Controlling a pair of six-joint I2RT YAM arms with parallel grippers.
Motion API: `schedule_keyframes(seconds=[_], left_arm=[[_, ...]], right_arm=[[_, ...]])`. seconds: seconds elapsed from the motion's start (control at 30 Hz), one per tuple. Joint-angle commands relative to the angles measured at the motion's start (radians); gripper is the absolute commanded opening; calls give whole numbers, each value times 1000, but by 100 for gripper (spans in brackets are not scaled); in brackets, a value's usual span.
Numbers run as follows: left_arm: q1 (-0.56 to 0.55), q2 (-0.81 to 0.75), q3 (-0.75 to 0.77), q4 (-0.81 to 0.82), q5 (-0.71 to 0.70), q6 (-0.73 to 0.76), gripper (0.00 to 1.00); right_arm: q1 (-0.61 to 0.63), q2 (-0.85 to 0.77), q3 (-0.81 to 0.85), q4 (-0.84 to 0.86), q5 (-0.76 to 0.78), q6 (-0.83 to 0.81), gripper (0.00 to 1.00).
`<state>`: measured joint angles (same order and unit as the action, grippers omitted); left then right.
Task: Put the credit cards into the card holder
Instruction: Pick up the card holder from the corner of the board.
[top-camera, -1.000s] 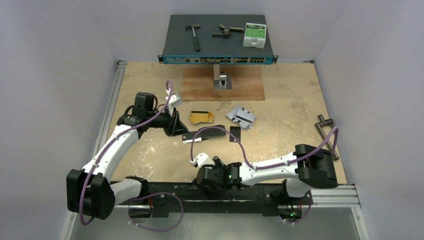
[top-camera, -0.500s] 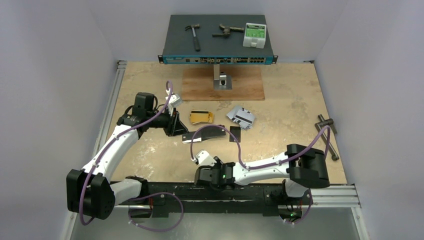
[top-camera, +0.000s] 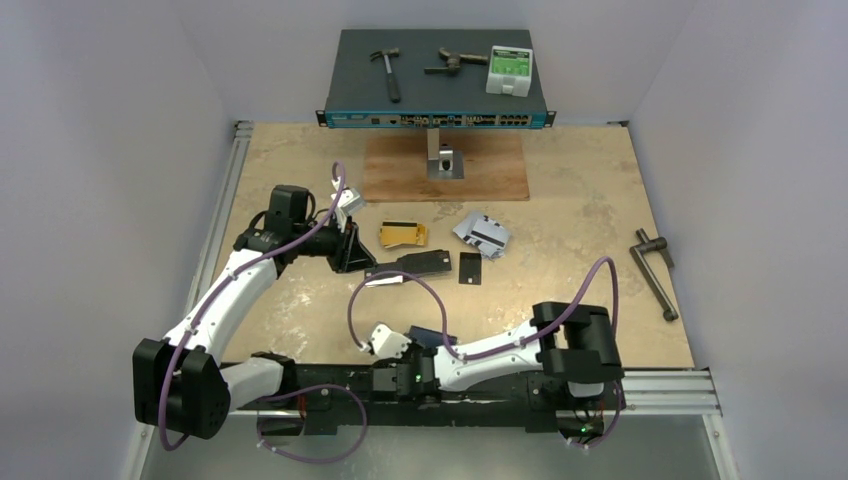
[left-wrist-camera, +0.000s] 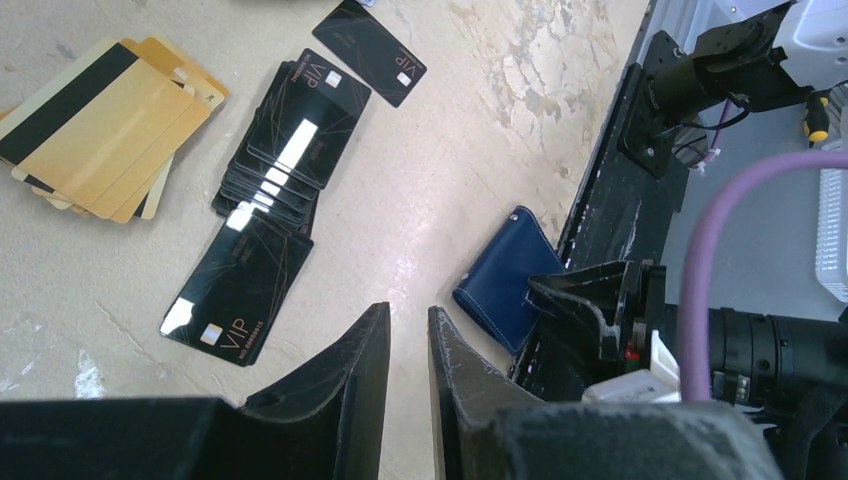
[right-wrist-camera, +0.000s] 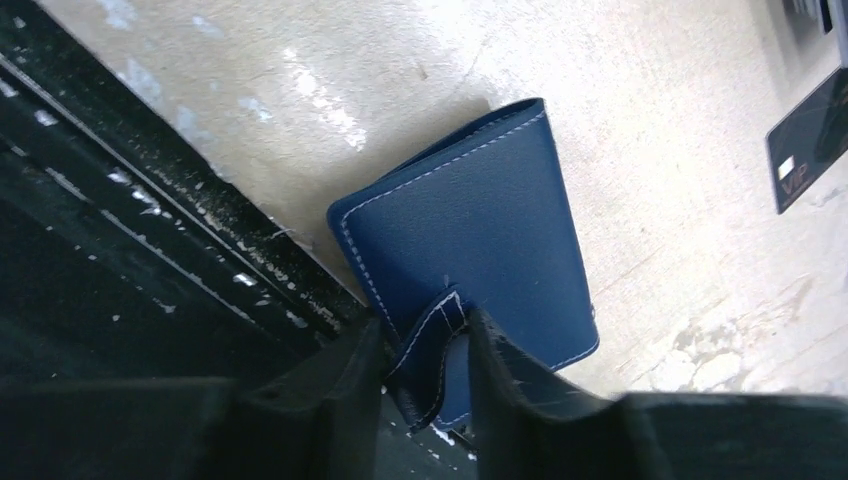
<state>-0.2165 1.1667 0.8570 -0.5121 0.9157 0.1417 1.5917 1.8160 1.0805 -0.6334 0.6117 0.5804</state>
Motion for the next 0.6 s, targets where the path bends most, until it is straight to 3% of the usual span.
schedule_keyframes(seconds=[0.0,0.07,0.1,0.3,0.47,0.57], left_arm=[[3,-30,24,-3,32,3,20],[2,-35,21,-4,34,7,20],[4,-37,19,-3,34,7,20],[3,-42,20,0,38,-1,20],[3,-43,37,-3,33,-2,20],[5,-42,43,-4,18,1,20]], right_arm=[[55,100,-1,60,-121,76,18],[74,121,11,45,-115,107,2],[77,122,11,43,-105,119,0],[77,50,15,-28,5,185,0],[44,-168,20,-9,84,164,0],[-9,-315,-28,86,47,124,0]])
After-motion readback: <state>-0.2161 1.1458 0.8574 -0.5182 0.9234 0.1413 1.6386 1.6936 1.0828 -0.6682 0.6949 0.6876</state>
